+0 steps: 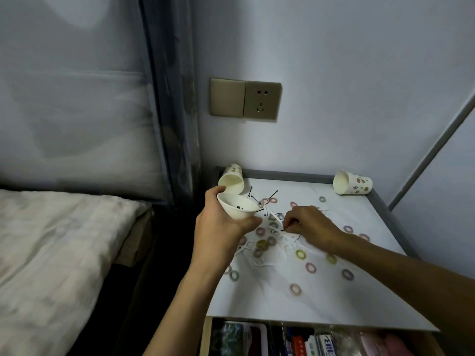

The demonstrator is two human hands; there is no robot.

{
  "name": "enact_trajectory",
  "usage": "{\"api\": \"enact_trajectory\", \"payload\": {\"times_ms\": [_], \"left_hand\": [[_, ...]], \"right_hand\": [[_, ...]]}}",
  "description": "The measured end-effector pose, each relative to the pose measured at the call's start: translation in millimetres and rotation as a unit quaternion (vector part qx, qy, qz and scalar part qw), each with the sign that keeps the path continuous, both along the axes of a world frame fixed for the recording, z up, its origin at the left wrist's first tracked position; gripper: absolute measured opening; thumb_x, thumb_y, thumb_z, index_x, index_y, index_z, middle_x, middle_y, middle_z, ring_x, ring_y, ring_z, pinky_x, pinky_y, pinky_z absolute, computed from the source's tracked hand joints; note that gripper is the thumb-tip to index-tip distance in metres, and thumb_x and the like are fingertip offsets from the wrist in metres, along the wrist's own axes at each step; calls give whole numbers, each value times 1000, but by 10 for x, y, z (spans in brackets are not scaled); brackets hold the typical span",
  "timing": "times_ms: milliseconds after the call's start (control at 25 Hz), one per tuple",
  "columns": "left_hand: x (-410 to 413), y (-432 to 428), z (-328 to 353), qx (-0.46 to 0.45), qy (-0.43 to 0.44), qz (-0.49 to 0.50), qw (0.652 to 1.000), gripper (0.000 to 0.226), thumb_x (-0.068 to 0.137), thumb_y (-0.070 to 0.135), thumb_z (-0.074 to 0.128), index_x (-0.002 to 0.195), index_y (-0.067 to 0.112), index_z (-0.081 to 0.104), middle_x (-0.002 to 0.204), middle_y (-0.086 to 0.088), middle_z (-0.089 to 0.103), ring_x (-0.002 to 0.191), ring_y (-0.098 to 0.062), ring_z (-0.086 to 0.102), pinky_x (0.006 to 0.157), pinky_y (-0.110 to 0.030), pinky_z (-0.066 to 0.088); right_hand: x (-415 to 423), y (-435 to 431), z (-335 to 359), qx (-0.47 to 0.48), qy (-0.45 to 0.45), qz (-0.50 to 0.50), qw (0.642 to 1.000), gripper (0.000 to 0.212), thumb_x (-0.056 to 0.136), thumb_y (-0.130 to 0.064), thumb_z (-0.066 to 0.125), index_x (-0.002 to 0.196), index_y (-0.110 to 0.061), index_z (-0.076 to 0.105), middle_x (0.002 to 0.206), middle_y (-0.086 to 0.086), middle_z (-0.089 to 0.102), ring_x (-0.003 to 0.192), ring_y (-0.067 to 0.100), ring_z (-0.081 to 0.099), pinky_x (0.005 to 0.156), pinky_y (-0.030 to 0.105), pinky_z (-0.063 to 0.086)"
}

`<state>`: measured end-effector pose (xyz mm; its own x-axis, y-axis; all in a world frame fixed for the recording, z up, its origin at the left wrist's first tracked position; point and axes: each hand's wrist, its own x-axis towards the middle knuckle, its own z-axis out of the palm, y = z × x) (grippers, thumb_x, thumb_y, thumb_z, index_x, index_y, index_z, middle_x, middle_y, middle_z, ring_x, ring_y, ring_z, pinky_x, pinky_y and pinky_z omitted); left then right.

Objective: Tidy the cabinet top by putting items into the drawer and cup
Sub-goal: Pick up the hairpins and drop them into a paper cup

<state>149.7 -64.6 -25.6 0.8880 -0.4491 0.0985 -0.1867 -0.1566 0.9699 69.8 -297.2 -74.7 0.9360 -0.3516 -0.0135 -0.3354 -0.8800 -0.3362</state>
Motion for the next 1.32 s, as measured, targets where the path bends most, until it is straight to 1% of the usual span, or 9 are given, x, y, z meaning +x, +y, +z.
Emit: {"api": "enact_trajectory", "payload": {"times_ms": [120, 280, 520, 640, 720, 840, 1000, 1160, 1320], "left_hand": [[-19, -24, -8, 0, -3, -1, 1000, 80, 61, 19, 90, 130, 25, 49, 109, 5, 64, 90, -5, 61, 61, -9, 46], [-47, -52, -14, 2, -5, 2, 1000, 81, 59, 21, 90, 129, 24, 49, 112, 5, 64, 97, -11, 62, 79, -26, 52], [-43, -60, 23, -7, 1, 4, 1000, 80, 61, 23, 89, 129, 26, 49, 109, 7, 63, 91, -1, 59, 72, -19, 48], [-14, -38, 50, -16, 26, 6, 1000, 80, 59, 26, 91, 127, 28, 49, 110, 5, 64, 92, -7, 63, 76, -26, 52], [40, 17, 77, -34, 45, 24, 998, 80, 58, 26, 92, 126, 29, 50, 110, 3, 65, 94, -12, 64, 77, -32, 54], [84, 78, 111, -40, 46, 37, 997, 89, 49, 33, 91, 128, 28, 50, 108, 6, 64, 95, -14, 64, 85, -38, 56], [111, 95, 89, -27, 42, 40, 998, 82, 58, 27, 91, 129, 28, 50, 105, 10, 62, 93, -9, 63, 84, -36, 55], [150, 89, 66, -20, 45, 42, 998, 77, 61, 25, 90, 127, 29, 50, 103, 12, 63, 94, -10, 63, 84, -38, 55], [145, 59, 64, -29, 53, 35, 998, 78, 61, 26, 90, 128, 30, 50, 103, 11, 63, 91, -7, 63, 76, -31, 53]], "right_hand": [[-27, 21, -9, -20, 14, -6, 1000, 7, 88, -16, 66, 86, -18, 72, 87, -4, 69, 81, 8, 62, 58, 12, 35], [-19, 11, 28, -81, 78, 42, 993, 11, 92, -17, 56, 83, -19, 62, 90, -5, 57, 83, 13, 56, 61, 21, 36], [-146, 56, 161, -109, 103, 105, 983, 11, 94, -23, 57, 83, -24, 56, 87, -7, 61, 79, 10, 57, 68, 27, 48], [-115, 8, 275, -61, 53, 68, 994, 10, 90, -20, 64, 81, -25, 62, 76, -8, 67, 69, 8, 63, 65, 25, 51], [25, -59, 308, -16, -6, 14, 1000, 12, 85, -14, 68, 81, -25, 65, 73, -10, 67, 70, 8, 63, 63, 18, 48], [300, -147, 235, -38, -15, 3, 999, 20, 86, -10, 62, 95, -23, 72, 77, -10, 67, 73, 7, 58, 56, 9, 34], [485, -216, 97, -36, 5, 22, 999, 16, 83, -10, 64, 88, -19, 76, 84, -6, 72, 84, 11, 64, 71, 24, 44], [478, -220, -3, -2, 13, 26, 1000, 16, 82, -15, 72, 73, -27, 68, 76, -10, 66, 75, 6, 59, 66, 21, 41], [548, -192, -31, -62, 58, 40, 996, 15, 87, -14, 62, 75, -23, 62, 87, -2, 62, 81, 13, 57, 71, 28, 45]]}}
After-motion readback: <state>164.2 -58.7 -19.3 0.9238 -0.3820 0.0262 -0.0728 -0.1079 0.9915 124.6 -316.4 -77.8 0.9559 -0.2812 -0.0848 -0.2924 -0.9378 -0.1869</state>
